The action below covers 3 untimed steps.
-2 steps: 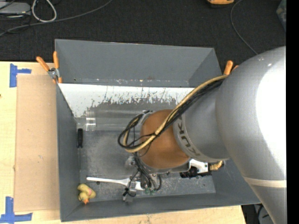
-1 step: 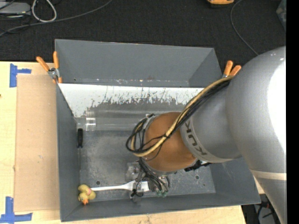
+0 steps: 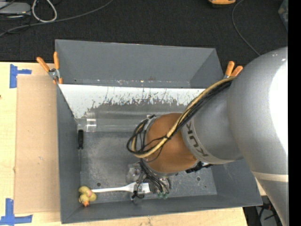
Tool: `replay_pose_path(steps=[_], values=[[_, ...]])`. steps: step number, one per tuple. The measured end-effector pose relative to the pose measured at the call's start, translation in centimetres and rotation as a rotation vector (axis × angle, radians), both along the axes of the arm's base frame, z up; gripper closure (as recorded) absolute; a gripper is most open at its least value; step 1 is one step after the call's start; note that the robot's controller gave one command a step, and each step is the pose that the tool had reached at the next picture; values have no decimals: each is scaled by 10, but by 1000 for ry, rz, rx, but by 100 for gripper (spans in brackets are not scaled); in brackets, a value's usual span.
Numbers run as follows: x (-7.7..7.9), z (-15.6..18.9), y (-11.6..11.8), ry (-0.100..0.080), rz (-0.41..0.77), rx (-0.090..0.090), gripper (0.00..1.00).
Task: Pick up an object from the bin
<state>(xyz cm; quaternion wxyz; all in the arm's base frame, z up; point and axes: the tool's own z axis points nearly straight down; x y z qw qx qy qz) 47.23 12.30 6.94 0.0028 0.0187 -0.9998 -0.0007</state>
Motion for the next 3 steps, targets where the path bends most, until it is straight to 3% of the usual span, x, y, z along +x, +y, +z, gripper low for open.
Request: replay_pose_path(steps=[1, 3], values=[[-1, 8, 0, 1, -2, 0, 100], [-1, 59, 0, 4, -7, 0, 100]])
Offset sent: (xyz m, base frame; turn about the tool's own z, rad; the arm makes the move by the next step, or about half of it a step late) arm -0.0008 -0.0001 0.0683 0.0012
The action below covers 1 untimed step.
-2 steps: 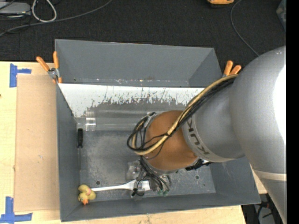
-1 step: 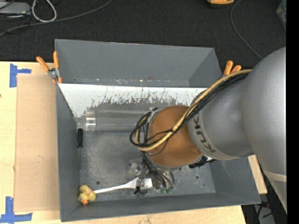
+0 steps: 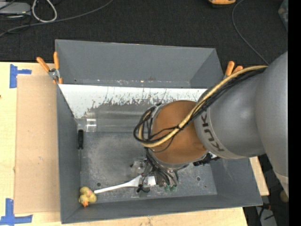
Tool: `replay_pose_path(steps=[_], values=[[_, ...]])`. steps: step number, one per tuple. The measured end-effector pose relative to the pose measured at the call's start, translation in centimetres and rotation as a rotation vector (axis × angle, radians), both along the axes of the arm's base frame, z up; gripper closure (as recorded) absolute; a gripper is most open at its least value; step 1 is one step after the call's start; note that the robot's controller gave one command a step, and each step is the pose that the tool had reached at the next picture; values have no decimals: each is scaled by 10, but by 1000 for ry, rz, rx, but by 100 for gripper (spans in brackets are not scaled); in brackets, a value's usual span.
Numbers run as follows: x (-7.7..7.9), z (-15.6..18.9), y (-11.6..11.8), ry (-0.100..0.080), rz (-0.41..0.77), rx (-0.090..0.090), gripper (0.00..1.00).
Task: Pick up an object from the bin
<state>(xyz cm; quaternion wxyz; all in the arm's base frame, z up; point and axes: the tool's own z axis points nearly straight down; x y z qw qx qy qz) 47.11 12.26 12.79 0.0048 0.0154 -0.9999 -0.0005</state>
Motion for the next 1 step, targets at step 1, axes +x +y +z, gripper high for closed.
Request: replay_pose_path(steps=[1], values=[[0, 10, 0, -1, -4, 1, 100]])
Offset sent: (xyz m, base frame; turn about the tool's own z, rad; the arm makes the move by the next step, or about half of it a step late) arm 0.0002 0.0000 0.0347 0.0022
